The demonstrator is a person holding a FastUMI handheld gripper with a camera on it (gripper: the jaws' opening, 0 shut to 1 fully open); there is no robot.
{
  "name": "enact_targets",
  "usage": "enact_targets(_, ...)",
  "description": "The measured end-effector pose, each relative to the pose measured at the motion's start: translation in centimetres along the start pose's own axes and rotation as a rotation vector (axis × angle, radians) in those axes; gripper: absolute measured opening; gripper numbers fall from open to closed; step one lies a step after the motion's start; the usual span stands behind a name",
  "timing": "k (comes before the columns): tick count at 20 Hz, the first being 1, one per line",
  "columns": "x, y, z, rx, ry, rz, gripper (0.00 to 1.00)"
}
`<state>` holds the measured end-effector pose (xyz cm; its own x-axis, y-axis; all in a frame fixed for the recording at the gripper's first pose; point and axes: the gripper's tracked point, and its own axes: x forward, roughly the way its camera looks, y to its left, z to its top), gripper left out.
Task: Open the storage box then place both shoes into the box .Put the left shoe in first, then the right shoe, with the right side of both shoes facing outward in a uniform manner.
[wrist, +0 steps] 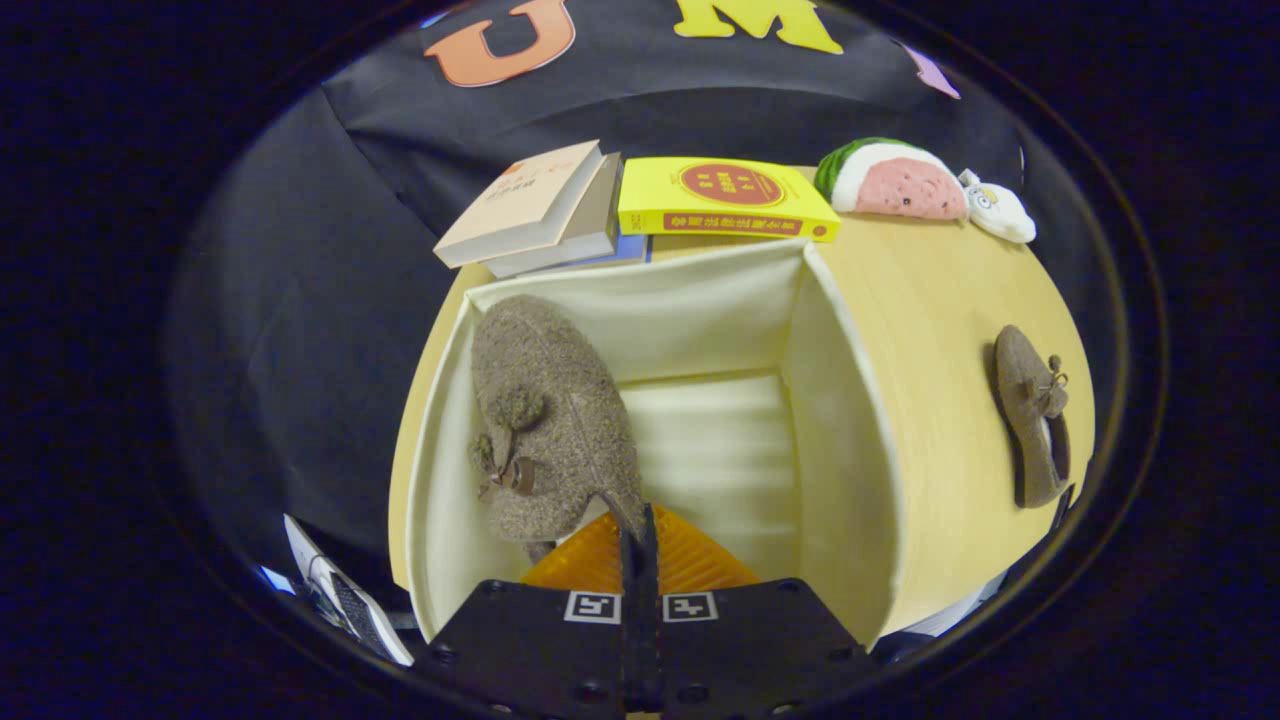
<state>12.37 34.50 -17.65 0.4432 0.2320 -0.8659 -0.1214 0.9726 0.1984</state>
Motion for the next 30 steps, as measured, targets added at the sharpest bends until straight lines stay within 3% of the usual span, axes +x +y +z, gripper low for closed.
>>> enact_targets(7,1.3,0.4,-1.2,-0.058,0.051,-0.033,0.01)
enact_targets(12,1.7,0.5,-2.1,-0.064,0.089,0.020,0.03)
enact_targets(14,1.7,0.9,-2.3,-0.065,0.090,0.054,0.11)
enact_targets(16,1.4,0.9,-1.7,-0.068,0.069,0.069,0.12)
enact_targets(20,-0.8,0.4,-0.6,-0.070,-0.009,0.119,0.77)
enact_targets(27,-6.8,-1.1,0.5,-0.116,-0.120,0.227,0.79)
enact_targets(29,-9.2,-1.9,0.8,-0.106,-0.155,0.254,0.97)
enact_targets(30,-10.2,-2.8,1.0,-0.100,-0.174,0.249,0.96)
